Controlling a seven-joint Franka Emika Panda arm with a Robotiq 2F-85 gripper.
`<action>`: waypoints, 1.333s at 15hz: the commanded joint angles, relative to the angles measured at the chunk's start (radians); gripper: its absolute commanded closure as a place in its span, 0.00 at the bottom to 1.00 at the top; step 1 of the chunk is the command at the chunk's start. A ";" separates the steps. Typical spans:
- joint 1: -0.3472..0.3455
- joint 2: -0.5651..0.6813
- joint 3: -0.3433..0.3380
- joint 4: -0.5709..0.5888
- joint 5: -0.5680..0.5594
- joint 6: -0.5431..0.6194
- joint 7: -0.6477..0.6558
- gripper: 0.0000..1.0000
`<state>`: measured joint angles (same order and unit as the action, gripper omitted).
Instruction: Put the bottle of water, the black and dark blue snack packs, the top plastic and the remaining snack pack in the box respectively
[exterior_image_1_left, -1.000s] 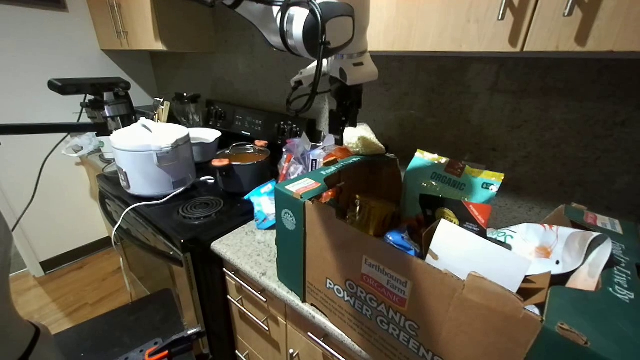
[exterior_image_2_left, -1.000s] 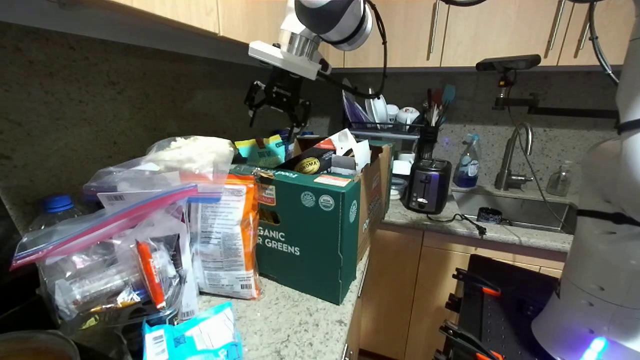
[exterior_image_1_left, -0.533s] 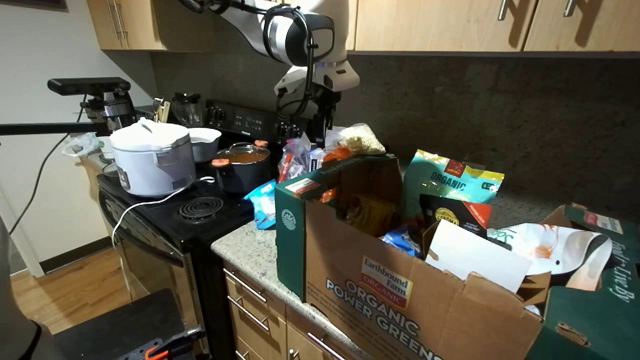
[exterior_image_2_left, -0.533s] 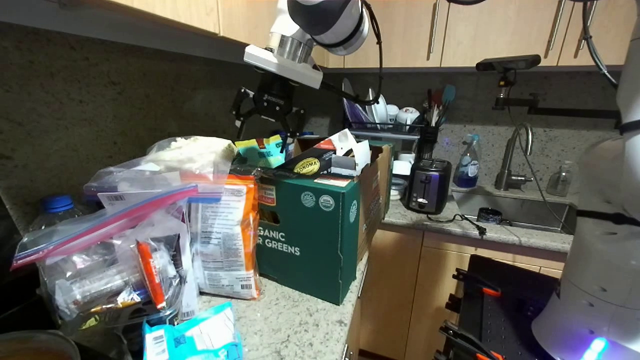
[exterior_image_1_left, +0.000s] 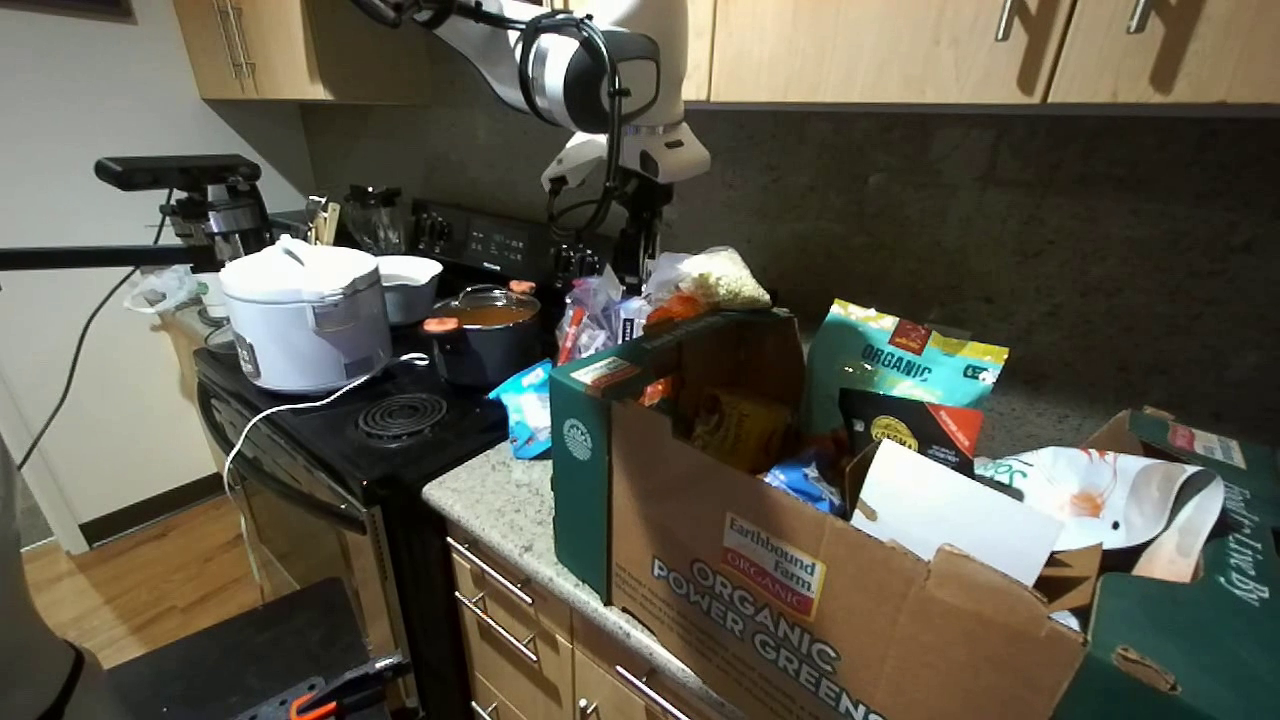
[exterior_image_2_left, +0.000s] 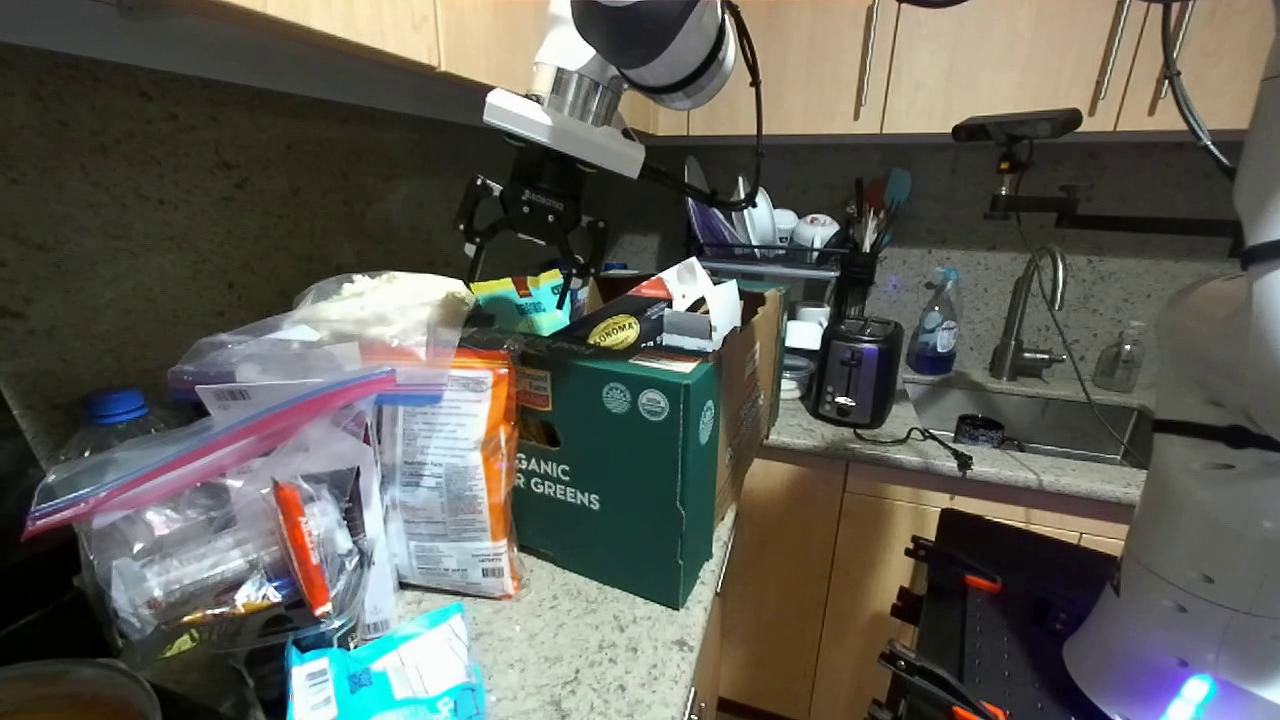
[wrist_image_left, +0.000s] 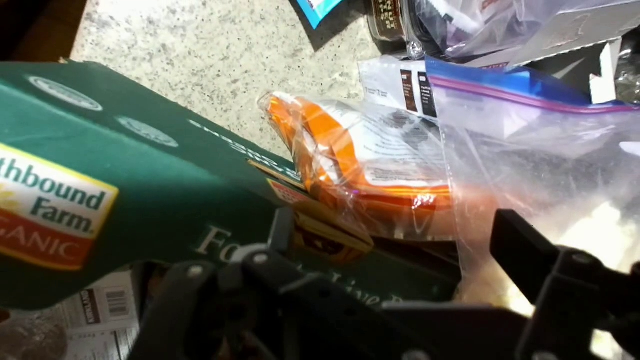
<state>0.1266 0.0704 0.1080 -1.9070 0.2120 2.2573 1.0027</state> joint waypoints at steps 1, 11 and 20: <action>0.001 0.000 -0.001 0.002 0.000 -0.003 0.000 0.00; 0.031 0.094 0.011 0.083 -0.018 0.016 -0.018 0.00; 0.079 0.247 0.019 0.195 -0.029 0.028 -0.077 0.00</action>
<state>0.1994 0.2659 0.1230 -1.7656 0.1886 2.2878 0.9715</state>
